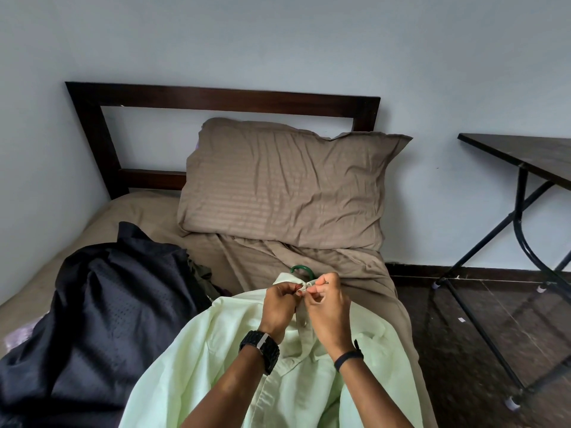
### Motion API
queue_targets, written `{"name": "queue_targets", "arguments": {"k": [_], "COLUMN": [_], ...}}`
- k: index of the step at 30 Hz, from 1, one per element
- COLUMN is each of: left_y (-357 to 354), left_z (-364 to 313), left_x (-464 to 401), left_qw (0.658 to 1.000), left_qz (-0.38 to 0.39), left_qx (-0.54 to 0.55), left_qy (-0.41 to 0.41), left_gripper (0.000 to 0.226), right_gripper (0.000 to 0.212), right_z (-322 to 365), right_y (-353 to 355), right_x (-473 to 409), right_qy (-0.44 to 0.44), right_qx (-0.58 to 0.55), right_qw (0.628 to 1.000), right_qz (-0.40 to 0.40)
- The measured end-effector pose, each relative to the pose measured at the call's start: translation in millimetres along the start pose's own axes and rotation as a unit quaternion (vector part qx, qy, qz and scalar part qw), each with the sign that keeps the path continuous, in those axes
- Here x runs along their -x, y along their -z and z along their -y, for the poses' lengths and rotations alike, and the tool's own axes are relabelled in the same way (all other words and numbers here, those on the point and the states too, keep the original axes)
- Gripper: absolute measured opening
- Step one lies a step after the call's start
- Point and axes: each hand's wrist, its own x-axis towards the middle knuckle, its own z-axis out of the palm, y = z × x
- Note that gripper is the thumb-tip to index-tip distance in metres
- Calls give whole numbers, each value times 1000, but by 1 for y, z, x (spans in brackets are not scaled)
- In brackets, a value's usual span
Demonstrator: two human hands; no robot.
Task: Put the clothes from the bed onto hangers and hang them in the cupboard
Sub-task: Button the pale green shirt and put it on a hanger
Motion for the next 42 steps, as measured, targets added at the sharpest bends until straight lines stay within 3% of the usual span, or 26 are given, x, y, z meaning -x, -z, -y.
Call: {"name": "queue_targets", "arguments": {"k": [5,11,19,24,27,29,32,36,39,42], "left_y": [-2,-4,-8,-13,-10,-9,-8,-5,-1,-4], "left_z": [2,-4,3,9,9,8,3,-2,-1,-5], "left_x": [0,0,-6,-7,-6,-5,-1,6,7,10], "left_qw": [999,999,995,992,994,997,994,964,966,971], "left_qz": [-29,-38,-103,-116,-99,-73,-42,23,42,71], "left_qx": [-38,14,-13,-44,-46,-13,93,239,231,212], "left_qy": [-4,12,5,-20,-27,-20,26,117,110,81], "left_gripper": [30,28,33,59,59,44,26,27,25,26], "right_gripper": [27,31,31,12,12,19,29,26,22,25], "right_z": [4,2,5,12,11,9,9,9,2,-8], "right_y": [-7,-6,-9,-12,-11,-7,-3,3,9,16], "right_x": [-1,3,7,9,7,5,-1,-13,-18,-17], "right_qy": [-4,29,66,126,151,137,82,-8,-36,-11], "right_qx": [7,-10,36,136,152,122,47,-47,-53,-12], "right_qw": [1000,999,997,982,976,982,995,998,996,997], "right_qz": [-28,-35,-29,-29,-32,-37,-21,43,65,70]}}
